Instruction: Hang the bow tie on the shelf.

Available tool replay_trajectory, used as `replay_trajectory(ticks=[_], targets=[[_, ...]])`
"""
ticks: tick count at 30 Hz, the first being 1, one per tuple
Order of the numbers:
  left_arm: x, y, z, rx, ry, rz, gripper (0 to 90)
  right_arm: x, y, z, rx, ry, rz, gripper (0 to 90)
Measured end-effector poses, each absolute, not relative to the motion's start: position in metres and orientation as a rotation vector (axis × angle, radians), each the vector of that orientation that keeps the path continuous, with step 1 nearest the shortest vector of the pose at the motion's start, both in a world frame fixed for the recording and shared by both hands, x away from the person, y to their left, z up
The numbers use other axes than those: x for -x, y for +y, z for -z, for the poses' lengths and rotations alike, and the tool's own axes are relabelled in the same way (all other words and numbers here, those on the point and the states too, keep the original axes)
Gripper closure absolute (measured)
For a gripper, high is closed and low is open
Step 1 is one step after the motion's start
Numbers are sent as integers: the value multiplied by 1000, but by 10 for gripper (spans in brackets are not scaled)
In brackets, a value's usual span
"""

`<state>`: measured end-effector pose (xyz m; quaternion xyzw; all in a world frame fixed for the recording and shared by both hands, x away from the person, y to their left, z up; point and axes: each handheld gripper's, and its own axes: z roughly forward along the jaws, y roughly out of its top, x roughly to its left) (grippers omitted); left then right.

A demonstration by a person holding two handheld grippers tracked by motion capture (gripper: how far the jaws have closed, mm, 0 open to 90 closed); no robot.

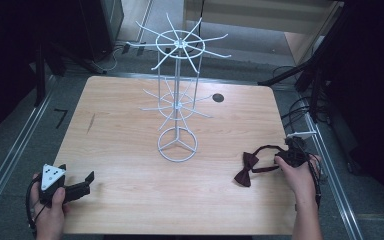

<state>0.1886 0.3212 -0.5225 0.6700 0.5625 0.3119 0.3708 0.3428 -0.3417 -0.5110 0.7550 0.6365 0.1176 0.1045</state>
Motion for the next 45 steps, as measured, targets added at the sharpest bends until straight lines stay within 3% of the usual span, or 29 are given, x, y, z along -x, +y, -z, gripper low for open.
replay_trajectory(ticks=[11,18,27,45], targets=[[-189,321,523,-1721,1444,-801,40,-342,-353,513,-2285,1821,-334,708],[-189,321,523,-1719,1441,-800,41,-341,-350,513,-2243,1863,-328,900],[-189,321,522,-1718,1446,-795,40,-338,-353,509,-2200,1878,-381,900],[-189,321,523,-1715,1444,-794,40,-320,-330,466,-1794,1787,-667,900]])
